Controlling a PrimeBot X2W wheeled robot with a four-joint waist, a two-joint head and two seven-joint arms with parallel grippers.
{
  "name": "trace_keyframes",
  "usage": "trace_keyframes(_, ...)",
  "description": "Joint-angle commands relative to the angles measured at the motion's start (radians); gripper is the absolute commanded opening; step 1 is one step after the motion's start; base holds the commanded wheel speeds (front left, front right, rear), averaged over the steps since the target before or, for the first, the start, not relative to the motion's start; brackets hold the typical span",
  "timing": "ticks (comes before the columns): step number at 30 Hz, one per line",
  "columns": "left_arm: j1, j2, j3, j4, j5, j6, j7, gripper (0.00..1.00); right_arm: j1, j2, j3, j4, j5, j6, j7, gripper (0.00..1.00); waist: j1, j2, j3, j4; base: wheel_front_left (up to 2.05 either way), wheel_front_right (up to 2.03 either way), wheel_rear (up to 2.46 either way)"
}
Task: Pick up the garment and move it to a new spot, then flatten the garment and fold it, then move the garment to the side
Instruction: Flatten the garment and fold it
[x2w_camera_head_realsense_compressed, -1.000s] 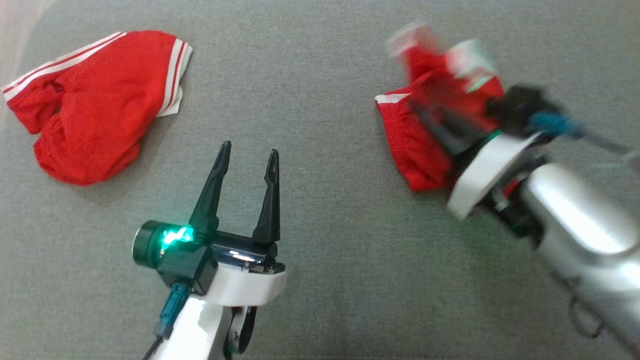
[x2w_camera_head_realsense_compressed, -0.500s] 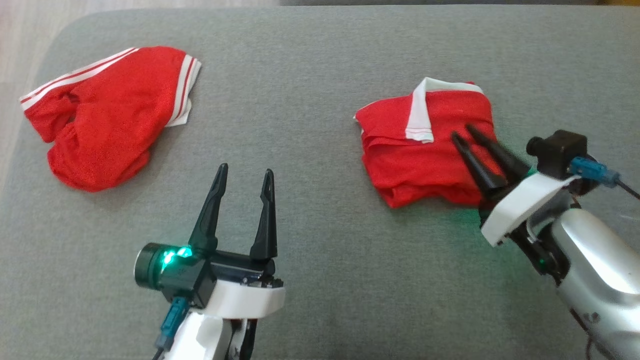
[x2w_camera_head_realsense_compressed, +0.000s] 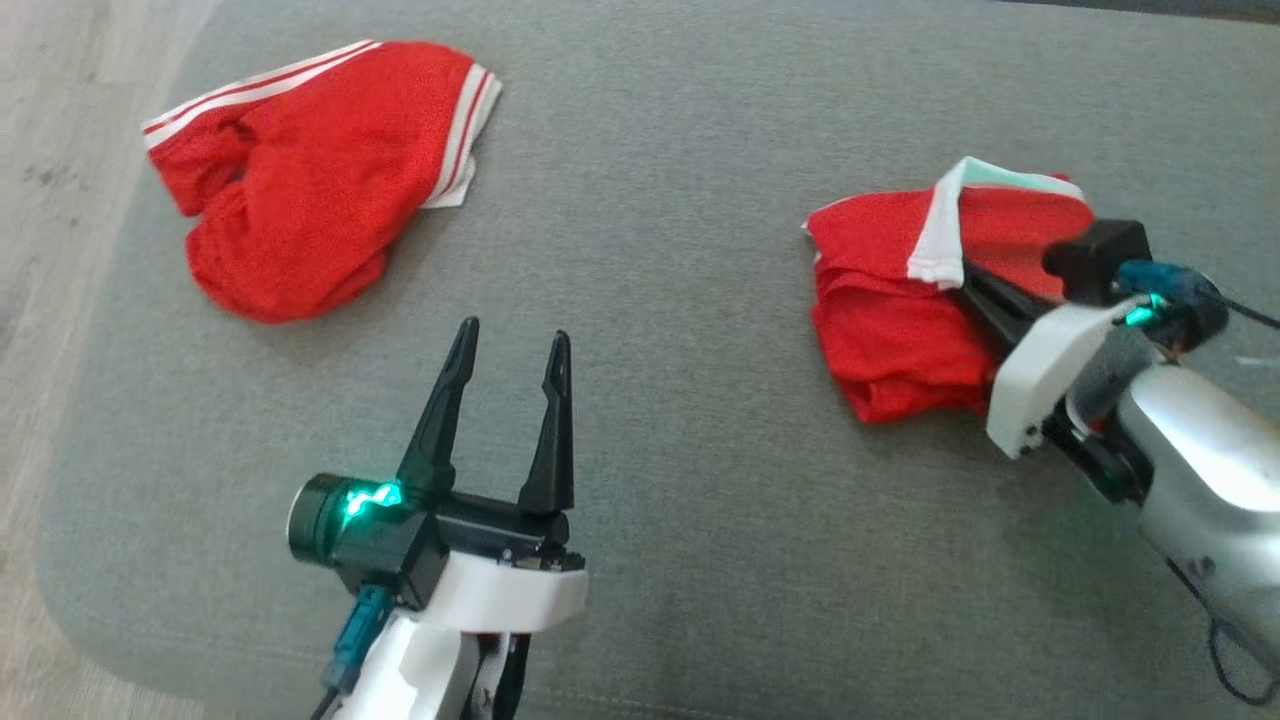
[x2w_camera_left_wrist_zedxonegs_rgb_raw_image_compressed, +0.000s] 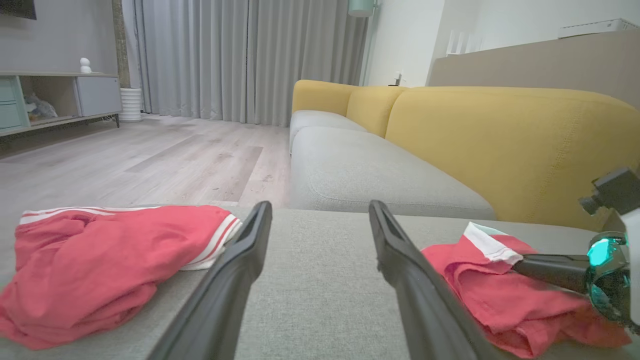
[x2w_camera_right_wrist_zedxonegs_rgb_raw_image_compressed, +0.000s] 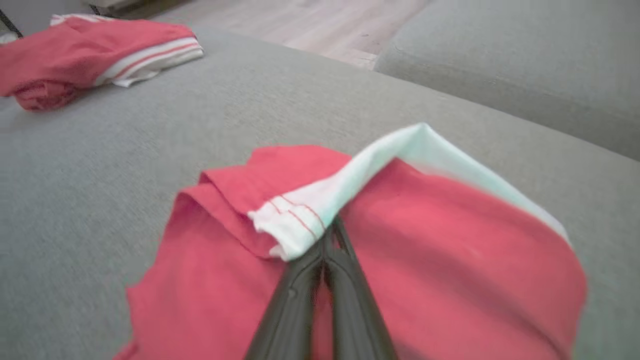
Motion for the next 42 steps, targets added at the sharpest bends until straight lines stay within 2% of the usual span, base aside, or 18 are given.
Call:
trace_keyframes(1,-0.034,0.000,0.022,-0.036,-0.009,0.011,-0.005,1.00,-0.040,0.007,0.019,-0.020,0.025,0.007,-0.035,0.00,-0.0001,0.0000,0.001,0.014,0.00,0.00,0.00)
trace_keyframes(7,-0.024,0.000,0.027,-0.026,-0.008,0.017,-0.005,1.00,-0.125,0.051,0.021,0.037,0.067,0.007,-0.228,0.00,-0.0001,0.0000,-0.032,0.017,0.00,0.00,0.00)
trace_keyframes(8,-0.020,0.000,0.032,-0.023,-0.008,0.017,-0.005,1.00,-0.122,0.057,0.014,0.047,0.063,0.007,-0.241,0.84,-0.0001,0.0000,-0.043,0.013,0.00,0.00,0.00)
trace_keyframes(9,-0.014,0.000,0.038,-0.019,-0.008,0.018,-0.005,1.00,-0.114,0.061,0.003,0.053,0.056,0.007,-0.248,1.00,-0.0001,0.0000,-0.054,0.007,0.00,0.00,0.00)
trace_keyframes(11,0.001,0.000,0.056,-0.010,-0.006,0.018,-0.005,1.00,-0.083,0.074,-0.058,0.037,0.038,0.007,-0.253,1.00,-0.0001,0.0000,-0.077,-0.012,0.00,0.00,0.00)
trace_keyframes(13,0.022,0.000,0.078,0.004,-0.006,0.019,-0.005,1.00,-0.017,0.088,-0.172,-0.013,-0.019,0.007,-0.254,1.00,-0.0001,0.0000,-0.105,-0.037,0.00,0.00,0.00)
trace_keyframes(15,0.046,0.000,0.102,0.018,-0.007,0.020,-0.005,1.00,0.088,0.121,-0.304,-0.062,-0.091,0.007,-0.254,1.00,-0.0001,0.0000,-0.138,-0.063,0.00,0.00,0.00)
trace_keyframes(18,0.080,0.000,0.136,0.043,-0.010,0.020,-0.005,1.00,0.263,0.183,-0.446,-0.142,-0.198,0.007,-0.254,1.00,-0.0001,0.0000,-0.189,-0.101,0.00,0.00,0.00)
trace_keyframes(20,0.091,0.000,0.145,0.055,-0.008,0.019,-0.005,1.00,0.317,0.202,-0.482,-0.168,-0.226,0.007,-0.254,1.00,-0.0001,0.0000,-0.202,-0.111,0.00,0.00,0.00)
trace_keyframes(25,0.138,0.000,0.197,0.104,0.014,0.006,-0.005,1.00,0.520,0.286,-0.651,-0.295,-0.350,0.007,-0.255,1.00,-0.0001,0.0000,-0.256,-0.163,0.00,0.00,0.00)
trace_keyframes(31,0.196,0.000,0.230,0.159,0.036,-0.016,-0.005,1.00,0.709,0.349,-0.712,-0.337,-0.439,0.007,-0.255,1.00,-0.0001,0.0000,-0.325,-0.196,0.00,0.00,0.00)
trace_keyframes(42,0.227,0.000,0.232,0.207,0.058,-0.018,-0.005,1.00,0.749,0.370,-0.741,-0.374,-0.520,0.007,-0.255,1.00,-0.0001,0.0000,-0.358,-0.215,0.00,0.00,0.00)
